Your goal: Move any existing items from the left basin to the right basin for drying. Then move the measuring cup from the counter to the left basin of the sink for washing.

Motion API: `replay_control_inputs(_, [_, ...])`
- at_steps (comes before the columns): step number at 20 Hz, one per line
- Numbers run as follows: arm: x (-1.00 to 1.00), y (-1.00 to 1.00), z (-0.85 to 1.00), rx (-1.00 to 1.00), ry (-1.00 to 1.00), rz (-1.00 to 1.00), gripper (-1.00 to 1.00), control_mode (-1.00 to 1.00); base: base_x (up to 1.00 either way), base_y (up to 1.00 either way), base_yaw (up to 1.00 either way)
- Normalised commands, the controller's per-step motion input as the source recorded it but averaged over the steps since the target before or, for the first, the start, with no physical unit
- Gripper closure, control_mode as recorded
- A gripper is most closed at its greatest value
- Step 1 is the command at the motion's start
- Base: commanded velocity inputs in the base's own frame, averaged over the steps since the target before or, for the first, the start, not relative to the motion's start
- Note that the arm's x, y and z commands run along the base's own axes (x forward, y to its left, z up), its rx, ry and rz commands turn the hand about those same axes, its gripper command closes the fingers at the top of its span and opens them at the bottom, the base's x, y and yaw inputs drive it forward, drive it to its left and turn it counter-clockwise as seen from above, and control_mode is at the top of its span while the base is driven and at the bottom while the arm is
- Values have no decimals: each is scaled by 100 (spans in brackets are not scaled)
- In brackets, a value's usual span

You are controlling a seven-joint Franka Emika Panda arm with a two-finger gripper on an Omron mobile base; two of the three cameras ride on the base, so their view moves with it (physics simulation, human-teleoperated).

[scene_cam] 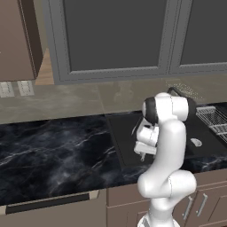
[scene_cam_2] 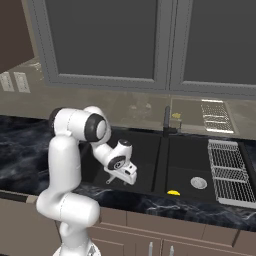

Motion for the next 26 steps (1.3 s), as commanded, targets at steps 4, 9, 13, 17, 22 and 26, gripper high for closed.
replay_control_inputs(4, [8, 0, -6, 0, 1, 0, -100, -100, 0, 0, 0])
replay_control_inputs(9, [23, 2, 0, 2, 8, 0, -100, -100, 0, 0, 0])
replay_control_inputs(13, [26, 8, -3, 1, 10, 0, -100, -100, 0, 0, 0])
replay_control_inputs(17, [40, 20, -2, 0, 8, -4, -100, -100, 0, 0, 0])
replay_control_inputs(22, [27, 4, 3, 0, 7, -6, -100, -100, 0, 0, 0])
replay_control_inputs(26, [21, -1, -12, 2, 25, -4, -100, -100, 0, 0, 0])
